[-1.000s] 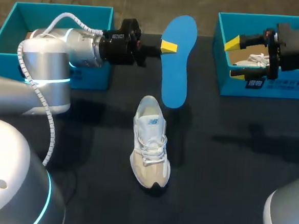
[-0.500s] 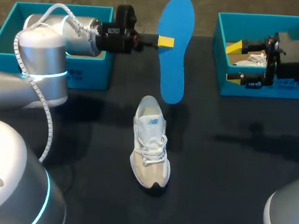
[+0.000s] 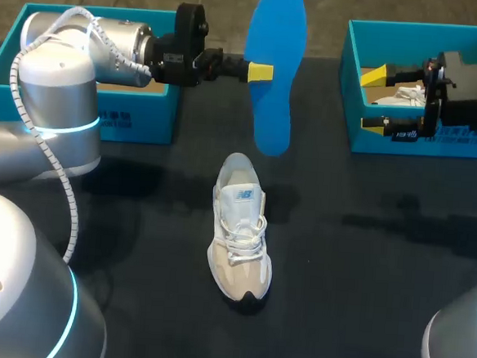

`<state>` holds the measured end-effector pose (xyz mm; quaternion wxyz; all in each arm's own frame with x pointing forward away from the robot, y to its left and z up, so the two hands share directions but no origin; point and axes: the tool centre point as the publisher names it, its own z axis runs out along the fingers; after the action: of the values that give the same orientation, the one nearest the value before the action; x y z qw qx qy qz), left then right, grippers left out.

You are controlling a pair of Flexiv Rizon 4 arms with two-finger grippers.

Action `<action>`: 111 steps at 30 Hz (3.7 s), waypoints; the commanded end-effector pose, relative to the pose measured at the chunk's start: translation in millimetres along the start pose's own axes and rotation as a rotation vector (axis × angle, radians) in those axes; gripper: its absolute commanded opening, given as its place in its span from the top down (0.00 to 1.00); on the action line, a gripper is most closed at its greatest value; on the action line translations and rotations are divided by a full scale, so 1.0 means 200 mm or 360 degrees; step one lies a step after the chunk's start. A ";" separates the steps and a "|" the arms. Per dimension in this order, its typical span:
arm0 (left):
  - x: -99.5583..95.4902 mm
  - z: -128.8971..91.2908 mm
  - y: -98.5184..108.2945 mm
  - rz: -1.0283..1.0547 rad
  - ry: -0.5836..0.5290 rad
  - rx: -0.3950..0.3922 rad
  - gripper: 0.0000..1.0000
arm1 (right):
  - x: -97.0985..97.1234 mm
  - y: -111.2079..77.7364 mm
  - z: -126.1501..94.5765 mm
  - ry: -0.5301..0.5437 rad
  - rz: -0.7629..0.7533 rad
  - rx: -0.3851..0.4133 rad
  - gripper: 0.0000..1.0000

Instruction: Take the shoe out of the shoebox, open the shoe tongue, remove and reinsert the insole, then place the shoe into the shoebox

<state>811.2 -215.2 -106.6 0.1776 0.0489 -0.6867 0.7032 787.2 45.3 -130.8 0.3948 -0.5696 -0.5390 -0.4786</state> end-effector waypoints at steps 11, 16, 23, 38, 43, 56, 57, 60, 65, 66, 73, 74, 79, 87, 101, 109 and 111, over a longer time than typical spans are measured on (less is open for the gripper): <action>-0.02 -0.02 -0.03 0.0968 -0.0024 -0.0062 1.00 | 0.00 0.01 0.01 -0.0004 0.0000 0.0000 0.00; -0.02 -0.02 -0.03 0.0968 -0.0024 -0.0062 1.00 | 0.00 0.01 0.01 -0.0004 0.0000 0.0000 0.00; -0.02 -0.04 -0.03 0.1060 0.0009 -0.0050 1.00 | 0.00 0.01 0.01 -0.0004 0.0000 0.0000 0.00; -0.02 -0.06 -0.04 0.2196 -0.0040 -0.0257 1.00 | 0.00 0.01 0.01 -0.0004 0.0000 0.0000 0.00; -0.04 -0.04 -0.02 0.2541 -0.0097 -0.0373 1.00 | 0.00 0.01 0.01 -0.0004 0.0000 0.0000 0.00; -0.07 -0.03 0.03 0.3173 -0.0307 -0.0459 1.00 | 0.00 0.01 0.01 -0.0004 0.0000 0.0000 0.00; -0.08 -0.03 0.03 0.3198 -0.0319 -0.0471 1.00 | 0.00 0.01 0.01 -0.0004 0.0000 0.0000 0.00; -0.10 -0.02 0.03 0.3229 -0.0341 -0.0473 1.00 | 0.00 0.01 0.01 -0.0004 0.0000 0.0000 0.00; -0.12 -0.02 0.05 0.3277 -0.0354 -0.0438 1.00 | 0.01 0.01 0.04 0.0012 -0.0014 0.0024 0.00; -0.13 -0.01 0.05 0.3286 -0.0361 -0.0434 1.00 | 0.01 0.01 0.05 0.0014 -0.0014 0.0030 0.00; -0.17 0.03 0.06 0.3275 -0.0378 -0.0409 1.00 | 0.00 -0.01 0.15 0.0036 -0.0008 0.0074 0.00; -0.17 0.04 0.06 0.3273 -0.0376 -0.0414 1.00 | 0.00 -0.01 0.16 0.0035 -0.0007 0.0076 0.00; -0.19 0.08 0.07 0.3262 -0.0382 -0.0409 1.00 | 0.01 -0.02 0.21 0.0051 -0.0024 0.0095 0.00; -0.22 0.14 0.07 0.3217 -0.0365 -0.0375 1.00 | 0.04 -0.04 0.30 0.0087 -0.0063 0.0145 0.00; -0.24 0.22 0.09 0.3178 -0.0339 -0.0338 1.00 | 0.05 -0.03 0.38 0.0118 -0.0078 0.0203 0.17; -0.25 0.23 0.08 0.3185 -0.0322 -0.0336 1.00 | 0.03 -0.03 0.40 0.0133 -0.0068 0.0215 0.17; -0.25 0.24 0.07 0.3186 -0.0317 -0.0333 1.00 | 0.03 -0.02 0.41 0.0137 -0.0071 0.0218 0.21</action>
<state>842.8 -269.1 -134.4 -0.5491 -0.5057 -0.4828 0.4578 789.2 123.1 -142.3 0.4439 -0.5088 -0.5650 -0.4741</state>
